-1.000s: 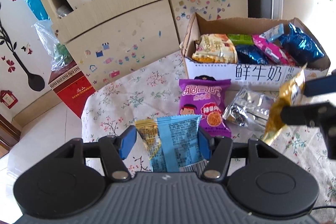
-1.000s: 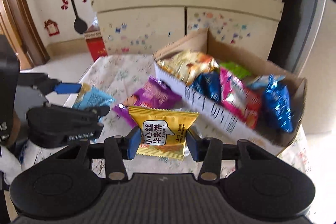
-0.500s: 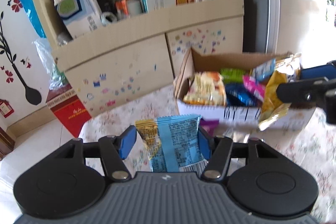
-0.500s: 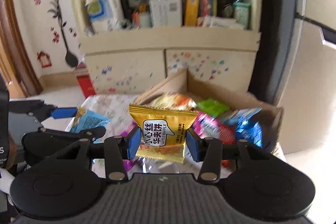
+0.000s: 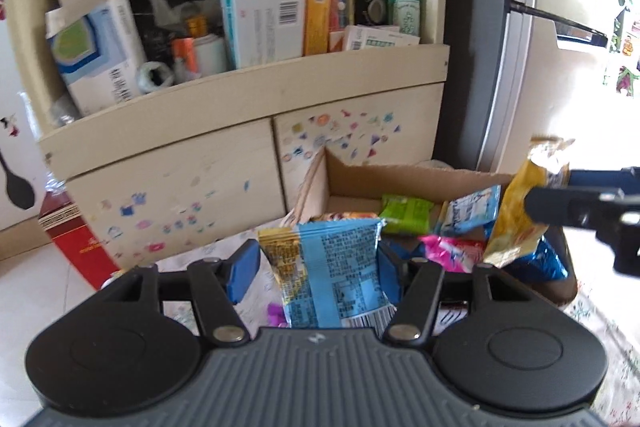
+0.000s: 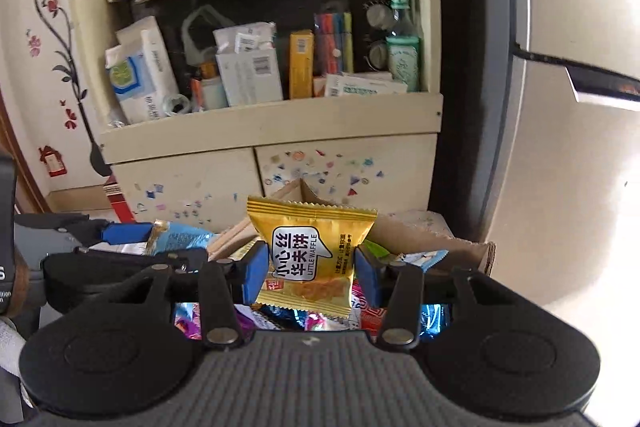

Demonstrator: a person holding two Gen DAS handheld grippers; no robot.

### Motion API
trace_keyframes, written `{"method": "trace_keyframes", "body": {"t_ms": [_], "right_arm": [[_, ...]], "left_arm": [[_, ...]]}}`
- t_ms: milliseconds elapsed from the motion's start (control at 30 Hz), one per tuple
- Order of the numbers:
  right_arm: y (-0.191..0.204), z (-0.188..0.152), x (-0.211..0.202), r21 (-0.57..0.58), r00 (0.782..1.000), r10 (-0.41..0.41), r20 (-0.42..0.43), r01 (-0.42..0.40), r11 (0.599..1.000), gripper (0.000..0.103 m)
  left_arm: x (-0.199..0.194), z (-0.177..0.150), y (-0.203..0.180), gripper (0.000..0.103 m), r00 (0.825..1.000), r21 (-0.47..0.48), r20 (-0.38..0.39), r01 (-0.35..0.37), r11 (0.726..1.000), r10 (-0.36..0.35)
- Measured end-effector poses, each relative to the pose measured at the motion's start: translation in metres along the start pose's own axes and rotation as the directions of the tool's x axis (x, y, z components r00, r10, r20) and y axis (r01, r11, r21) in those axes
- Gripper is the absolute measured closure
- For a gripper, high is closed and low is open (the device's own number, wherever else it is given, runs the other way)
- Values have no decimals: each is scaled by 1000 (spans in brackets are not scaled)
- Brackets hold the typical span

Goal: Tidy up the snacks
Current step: 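Carry the blue packet and yellow waffle packet over the cardboard box, then open both tools to drop the blue and waffle packets into the box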

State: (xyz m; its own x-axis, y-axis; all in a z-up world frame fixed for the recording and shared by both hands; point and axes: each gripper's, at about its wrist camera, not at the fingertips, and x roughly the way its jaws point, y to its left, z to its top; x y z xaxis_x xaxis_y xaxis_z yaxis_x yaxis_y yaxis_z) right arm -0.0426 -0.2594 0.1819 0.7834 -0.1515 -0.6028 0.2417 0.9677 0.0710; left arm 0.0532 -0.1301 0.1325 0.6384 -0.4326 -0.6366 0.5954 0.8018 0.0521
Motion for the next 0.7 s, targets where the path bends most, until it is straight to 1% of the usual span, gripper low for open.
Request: {"method": "trace_keyframes", "body": {"t_ms": [167,300,400,433,467,500,533,567,600,700], "right_arm": [[-12,7,13,47,999,-36,4,36,998,49],[-24,15,24,94,998,-62,10,61,994,49],[-34,19,36,134,995,-97,16,94,987,49],[-38,20,40,149,994,-104,12,101,984,48],[-41,20,43,162,994,-108,8,105,981,44],[-44,20,46,176,993,-116,2,114,978,42],[-46,20,48,191,992,-128,-7,126,973,36],[-49,19,49,205,991,-130,-13,130,970,33],[-50,19,49,220,992,-122,-20,123,968,32],[-52,17,50,234,995,-97,-38,104,967,31]], "left_arm": [[21,13,-9,42,999,3,-17,37,999,-37],[39,26,-19,42,999,42,-6,39,998,-38],[52,37,-22,42,998,35,7,57,998,-57],[56,40,-23,41,998,31,10,64,997,-64],[61,43,-24,40,998,25,13,66,998,-66],[65,45,-25,33,998,15,14,64,998,-64],[68,46,-24,27,998,-5,11,62,998,-61],[70,47,-23,18,998,-26,5,61,998,-61],[71,47,-21,16,998,-49,-4,64,997,-64],[70,46,-16,15,997,-73,-20,71,995,-72]]}}
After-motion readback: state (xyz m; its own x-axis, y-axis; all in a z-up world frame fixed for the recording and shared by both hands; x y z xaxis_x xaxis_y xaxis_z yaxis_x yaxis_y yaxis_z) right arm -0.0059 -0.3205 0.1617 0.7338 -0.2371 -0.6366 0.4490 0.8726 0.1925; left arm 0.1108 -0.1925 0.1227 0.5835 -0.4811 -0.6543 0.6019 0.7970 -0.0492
